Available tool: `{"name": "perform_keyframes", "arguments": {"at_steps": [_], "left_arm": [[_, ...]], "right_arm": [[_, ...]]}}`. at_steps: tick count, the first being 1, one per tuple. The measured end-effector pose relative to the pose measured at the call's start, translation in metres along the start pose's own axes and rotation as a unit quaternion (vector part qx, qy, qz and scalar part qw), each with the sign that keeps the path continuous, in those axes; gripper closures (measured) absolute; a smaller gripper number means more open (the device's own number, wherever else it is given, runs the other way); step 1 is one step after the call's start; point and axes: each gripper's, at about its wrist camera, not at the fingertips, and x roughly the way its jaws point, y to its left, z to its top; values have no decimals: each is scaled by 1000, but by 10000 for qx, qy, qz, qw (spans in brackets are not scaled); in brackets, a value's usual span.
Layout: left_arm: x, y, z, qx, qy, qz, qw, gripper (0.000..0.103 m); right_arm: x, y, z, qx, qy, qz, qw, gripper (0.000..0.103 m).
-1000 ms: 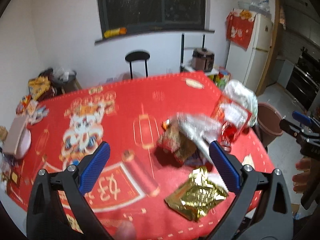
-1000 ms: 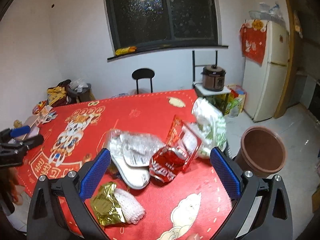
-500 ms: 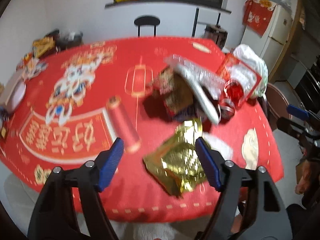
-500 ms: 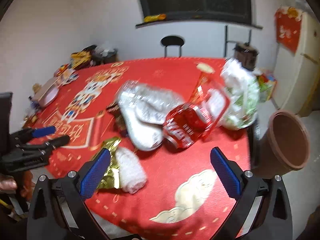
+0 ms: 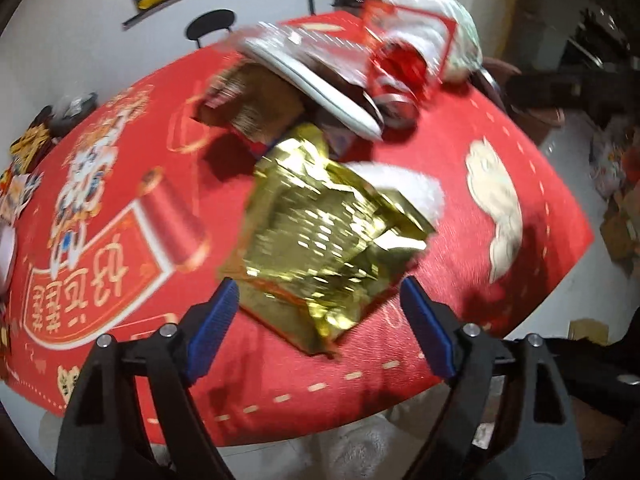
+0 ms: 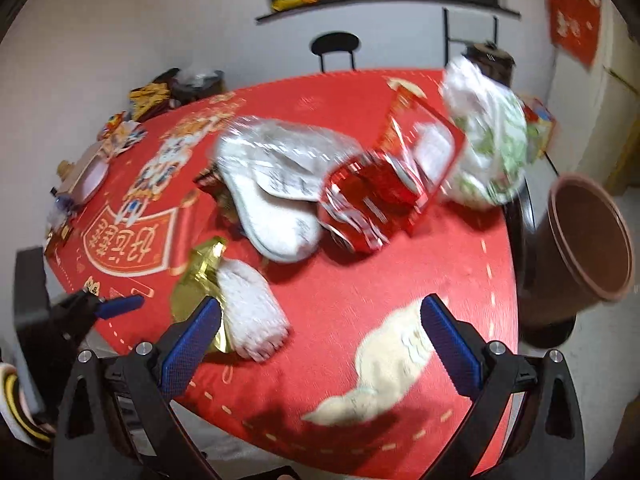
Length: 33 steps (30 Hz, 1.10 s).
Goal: Collect trash
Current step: 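Grasp the gold foil wrapper with the left tool while the right tool reaches toward the white foam net, then grasp the white foam net sleeve with the right tool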
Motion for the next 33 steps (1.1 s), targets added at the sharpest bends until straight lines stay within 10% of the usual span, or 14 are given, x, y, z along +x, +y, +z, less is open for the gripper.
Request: {"name": "perform_keyframes", "arguments": {"at_steps": [12,20,22,33], "left_arm": [[51,-26,-8,955,-223,1554,9830,17],[39,-3,-2,669,-312,1428,9870,56],[30,11,0,452,-381,1511,9867,82],[0,112,-12,-1797,-321,565,9816,83]], "right_arm": [[-3,-22,-14,37,143,-262,9995,5],[2,-14,-7,9,171,-98,9998,5],[5,-8,-4,-61,179,-29,9998,5],[44,52,-4,-1256,399,179,9911,8]]}}
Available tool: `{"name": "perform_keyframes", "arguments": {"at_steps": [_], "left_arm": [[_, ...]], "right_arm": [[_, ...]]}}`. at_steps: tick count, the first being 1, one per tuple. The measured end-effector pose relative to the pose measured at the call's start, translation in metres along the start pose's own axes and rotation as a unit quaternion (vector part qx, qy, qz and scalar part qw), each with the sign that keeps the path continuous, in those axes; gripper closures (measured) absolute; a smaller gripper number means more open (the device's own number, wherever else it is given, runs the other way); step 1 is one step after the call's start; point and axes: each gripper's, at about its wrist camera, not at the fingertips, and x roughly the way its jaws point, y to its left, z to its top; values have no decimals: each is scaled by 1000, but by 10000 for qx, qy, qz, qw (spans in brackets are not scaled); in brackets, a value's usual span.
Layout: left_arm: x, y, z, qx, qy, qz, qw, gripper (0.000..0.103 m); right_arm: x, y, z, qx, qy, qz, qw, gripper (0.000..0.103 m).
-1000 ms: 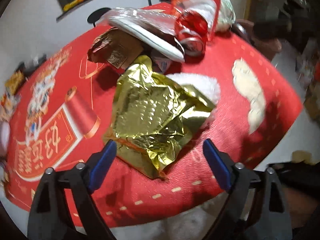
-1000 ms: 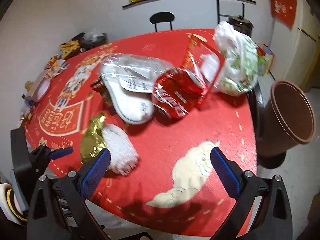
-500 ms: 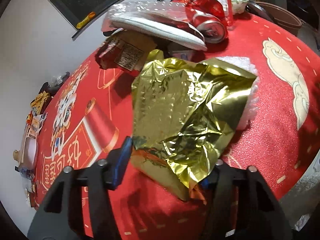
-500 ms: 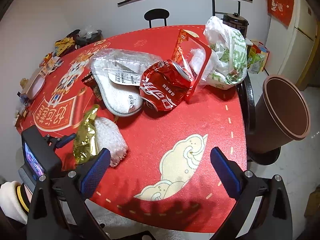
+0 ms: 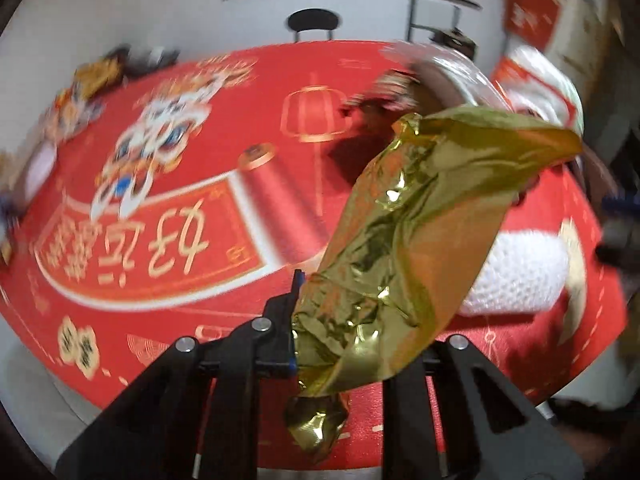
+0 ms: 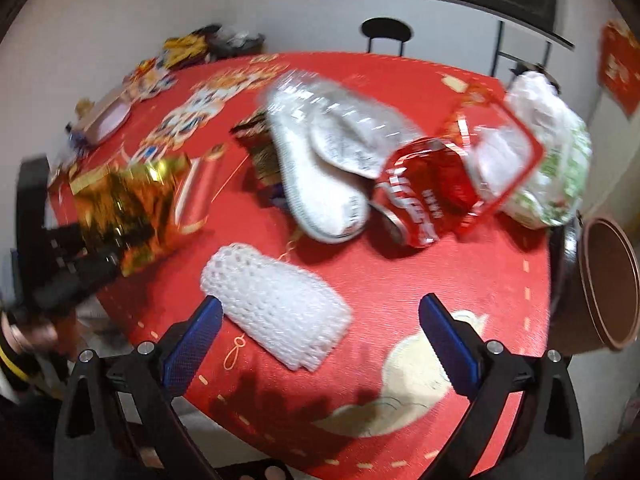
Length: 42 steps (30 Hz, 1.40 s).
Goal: Collect trash
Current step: 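Grasp the white foam net sleeve with the right tool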
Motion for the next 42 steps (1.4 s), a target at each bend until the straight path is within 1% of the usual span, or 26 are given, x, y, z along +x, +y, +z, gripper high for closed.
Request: {"name": "perform_keyframes", "arguments": {"at_steps": [1,5,7,11,16,21,24,27,29,30,31,32,33,35,37,40,42], "left_arm": [[-1,9,2,-184,38,-93,9998,83],[-7,27,7,-531,71,-395,9978,83],[-10,35,11,-666,71,-514,9964,83],[-15,47,20,-775,21,-666,9948,83],[-18,60,30,-809,-44,-848,9931,83],[-16,69,36,-748,-43,-1069,9914,83],[-14,72,40,-690,-53,-1212,9902,83],[-13,76,46,-623,-91,-1372,9885,83],[-13,79,51,-562,-135,-1524,9866,83],[-13,80,53,-533,-153,-1597,9856,83],[-13,81,57,-492,-179,-1691,9842,83],[-14,81,59,-462,-196,-1744,9834,83],[-14,81,61,-421,-214,-1797,9826,83],[-14,82,66,-329,-234,-1882,9813,83],[-13,83,71,-249,-237,-1952,9802,83],[-12,84,79,-84,-247,-2076,9779,83],[-13,85,85,47,-268,-2181,9755,83]], "right_arm": [[6,4,1,-74,65,-10,10000,8],[26,21,5,-387,255,-78,9989,9],[35,31,6,-607,330,-156,9975,10],[53,49,9,-978,548,-374,9930,10],[68,55,10,-1022,793,-573,9899,10],[80,55,13,-866,992,-743,9885,10],[85,54,16,-720,1075,-787,9885,12],[82,55,18,-563,1058,-754,9899,23],[76,56,21,-481,1037,-715,9909,40],[74,57,22,-435,1020,-689,9914,46],[70,55,23,-339,1001,-609,9925,57],[67,55,24,-255,975,-535,9935,63],[63,55,25,-146,935,-449,9945,64],[56,57,28,-69,843,-406,9956,70],[47,61,32,17,685,-361,9970,72],[31,69,37,183,375,-320,9986,73],[20,70,44,307,138,-369,9988,73]]}}
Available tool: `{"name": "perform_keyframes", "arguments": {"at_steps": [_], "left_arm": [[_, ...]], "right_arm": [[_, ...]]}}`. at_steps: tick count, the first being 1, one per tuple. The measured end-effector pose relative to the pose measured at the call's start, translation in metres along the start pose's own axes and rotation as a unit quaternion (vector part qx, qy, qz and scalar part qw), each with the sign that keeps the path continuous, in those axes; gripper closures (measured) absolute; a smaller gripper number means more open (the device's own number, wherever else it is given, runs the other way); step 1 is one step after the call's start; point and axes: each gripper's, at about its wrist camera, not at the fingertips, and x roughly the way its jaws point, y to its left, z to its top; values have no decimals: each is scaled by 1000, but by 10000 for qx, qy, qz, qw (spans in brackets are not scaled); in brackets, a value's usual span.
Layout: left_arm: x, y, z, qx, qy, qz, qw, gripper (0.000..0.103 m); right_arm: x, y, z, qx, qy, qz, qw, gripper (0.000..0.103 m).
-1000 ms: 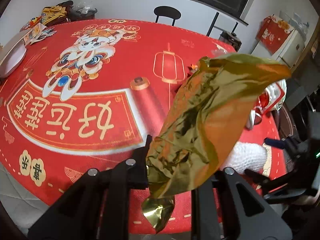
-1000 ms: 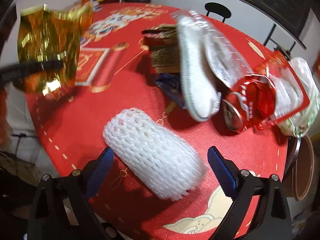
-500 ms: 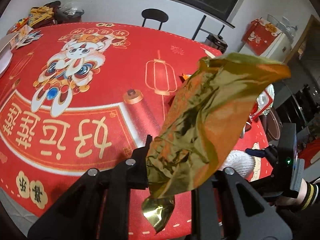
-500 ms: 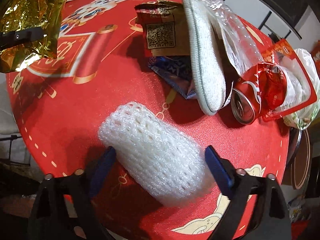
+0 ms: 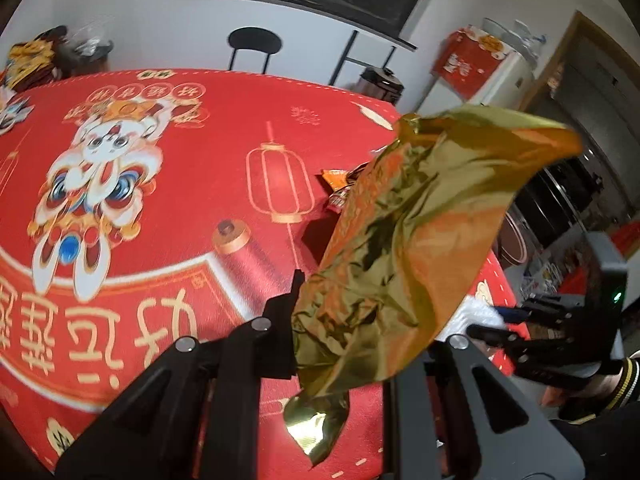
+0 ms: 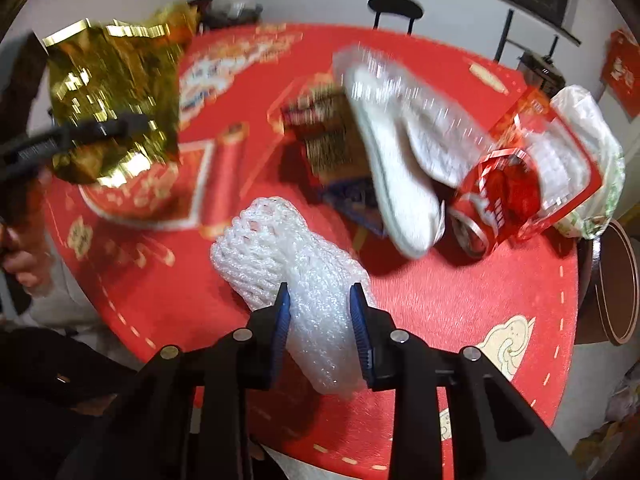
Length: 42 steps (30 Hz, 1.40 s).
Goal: Collect trash
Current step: 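Carry the foam net into the brown bin and open the right tool while the left tool holds the foil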
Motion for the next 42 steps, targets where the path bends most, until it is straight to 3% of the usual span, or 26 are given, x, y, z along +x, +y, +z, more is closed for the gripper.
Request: {"name": "perform_keyframes", "arguments": {"at_steps": [10,19,28,33,42], "left_arm": [[-3,-16,30,432,-120,-568,9974,83],[-1,-46,50,580,-242,-614,9961,83],[6,-81,63,225,-409,-100,9989,83],[18,-126,77,196,-501,212,9983,83],[60,-207,103,286,-480,315,9979,83]], "right_arm": [[-68,-24,18,574,-937,-592,9922,73],[-110,-110,11,1337,-1424,-1202,9733,73],[-128,-240,-7,1935,-1550,-1562,9561,73],[-126,-326,-20,2382,-1503,-1828,9419,73],[-91,-456,-39,2903,-1255,-1918,9291,73]]}}
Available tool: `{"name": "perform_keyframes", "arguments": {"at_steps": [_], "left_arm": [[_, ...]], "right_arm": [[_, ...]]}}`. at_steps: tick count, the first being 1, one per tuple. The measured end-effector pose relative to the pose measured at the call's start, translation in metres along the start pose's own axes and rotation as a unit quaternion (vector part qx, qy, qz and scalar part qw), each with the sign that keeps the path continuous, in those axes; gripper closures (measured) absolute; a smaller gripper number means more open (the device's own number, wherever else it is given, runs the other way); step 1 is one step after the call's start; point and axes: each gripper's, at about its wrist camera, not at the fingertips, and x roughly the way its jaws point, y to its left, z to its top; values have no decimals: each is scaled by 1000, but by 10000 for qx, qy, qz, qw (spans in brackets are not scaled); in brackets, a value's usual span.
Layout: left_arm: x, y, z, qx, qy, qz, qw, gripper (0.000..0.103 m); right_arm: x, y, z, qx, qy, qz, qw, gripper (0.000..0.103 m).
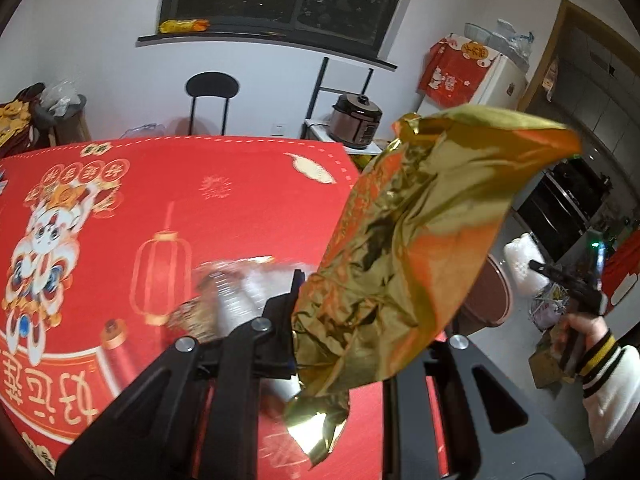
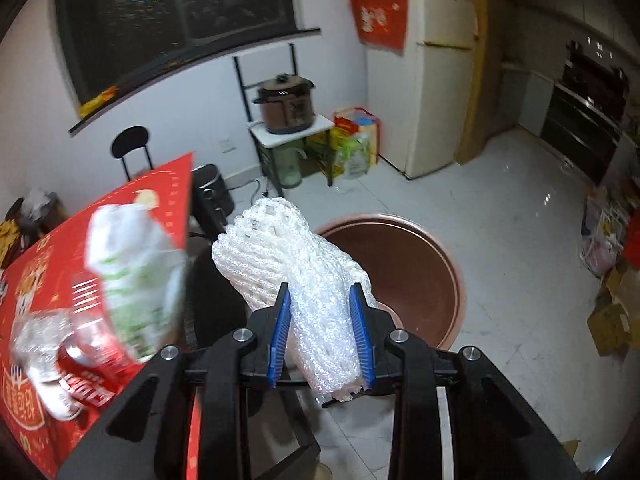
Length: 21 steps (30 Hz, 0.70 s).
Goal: Collect trash
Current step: 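Carry the foam net into the brown bin and open the right tool while the left tool holds the foil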
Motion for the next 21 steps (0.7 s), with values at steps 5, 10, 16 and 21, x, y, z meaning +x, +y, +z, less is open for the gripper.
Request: {"name": "perform_keyframes", "arguments": {"at_steps": [5,10,16,21], "left_arm": [[24,-47,15,265,36,-58,9996,83],[49,-84,28,445,138,-205,9987,83],[71,-126,38,789,222,-479,9955,83],[97,-163,44,990,437,-841,9906,83]], "right_arm": [[36,-25,13,43,160,-60,9998,73],[54,-39,27,148,151,-34,9998,56],[38,-49,38,205,-118,-74,9997,33],[1,-60,41,346,-444,-28,9984,16]]}}
